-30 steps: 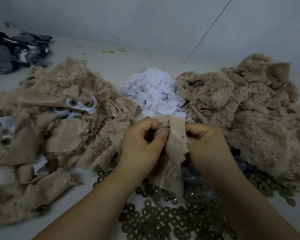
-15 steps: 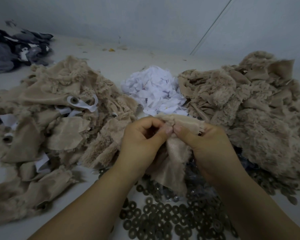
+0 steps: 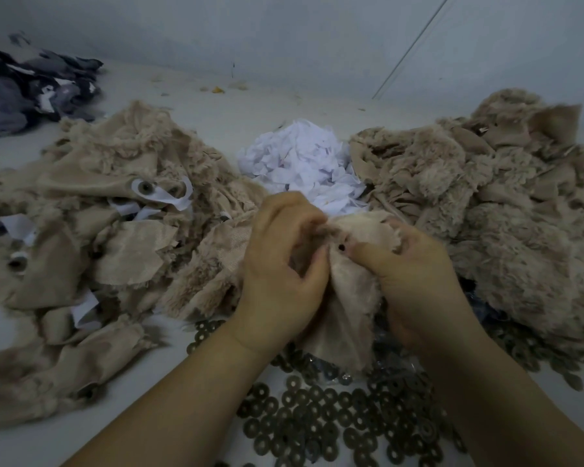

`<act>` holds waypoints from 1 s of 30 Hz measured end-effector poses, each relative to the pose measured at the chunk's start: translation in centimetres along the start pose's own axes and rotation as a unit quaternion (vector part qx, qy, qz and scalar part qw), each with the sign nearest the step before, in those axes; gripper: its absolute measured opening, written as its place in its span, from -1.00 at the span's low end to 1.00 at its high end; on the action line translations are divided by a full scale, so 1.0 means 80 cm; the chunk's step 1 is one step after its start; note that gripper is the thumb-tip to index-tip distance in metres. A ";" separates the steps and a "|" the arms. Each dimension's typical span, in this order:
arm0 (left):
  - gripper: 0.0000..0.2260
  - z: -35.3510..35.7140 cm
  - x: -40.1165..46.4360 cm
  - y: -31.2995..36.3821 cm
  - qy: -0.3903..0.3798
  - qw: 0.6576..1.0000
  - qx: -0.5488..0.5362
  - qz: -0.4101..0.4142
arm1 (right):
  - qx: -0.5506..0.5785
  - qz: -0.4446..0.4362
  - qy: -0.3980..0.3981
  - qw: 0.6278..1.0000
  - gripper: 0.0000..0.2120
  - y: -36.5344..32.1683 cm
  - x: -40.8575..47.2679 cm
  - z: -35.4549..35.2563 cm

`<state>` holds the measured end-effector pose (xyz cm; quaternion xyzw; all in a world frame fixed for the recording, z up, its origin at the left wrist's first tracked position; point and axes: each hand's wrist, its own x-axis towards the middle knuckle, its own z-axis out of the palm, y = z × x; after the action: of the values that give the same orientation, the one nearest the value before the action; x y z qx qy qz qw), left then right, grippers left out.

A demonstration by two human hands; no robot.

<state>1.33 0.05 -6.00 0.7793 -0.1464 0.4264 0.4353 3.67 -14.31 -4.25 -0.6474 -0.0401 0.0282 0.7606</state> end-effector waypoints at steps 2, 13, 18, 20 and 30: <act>-0.76 -0.001 -0.001 -0.001 -0.033 0.995 0.024 0.088 | 0.017 -0.001 -0.008 1.000 -0.82 -0.005 -0.001 -0.001; -0.79 0.004 0.000 -0.018 -0.137 0.969 0.063 0.196 | 0.074 0.147 0.004 0.986 -0.79 -0.013 0.008 -0.012; -0.80 0.002 0.001 -0.024 -0.113 0.963 0.086 0.231 | 0.034 0.140 -0.033 0.989 -0.66 -0.022 0.002 -0.009; -0.80 -0.002 0.002 -0.024 -0.130 0.962 0.096 0.221 | -0.190 0.082 -0.012 0.978 -0.75 -0.029 0.000 -0.013; -0.77 -0.037 0.020 -0.017 -0.113 0.987 0.040 0.105 | -0.633 0.137 -0.181 0.740 -0.86 -0.085 -0.019 -0.053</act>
<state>1.46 3.46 -4.73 0.8196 -0.2588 0.3845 0.3367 2.55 -19.72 1.77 -0.9610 -0.0972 0.2168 0.1415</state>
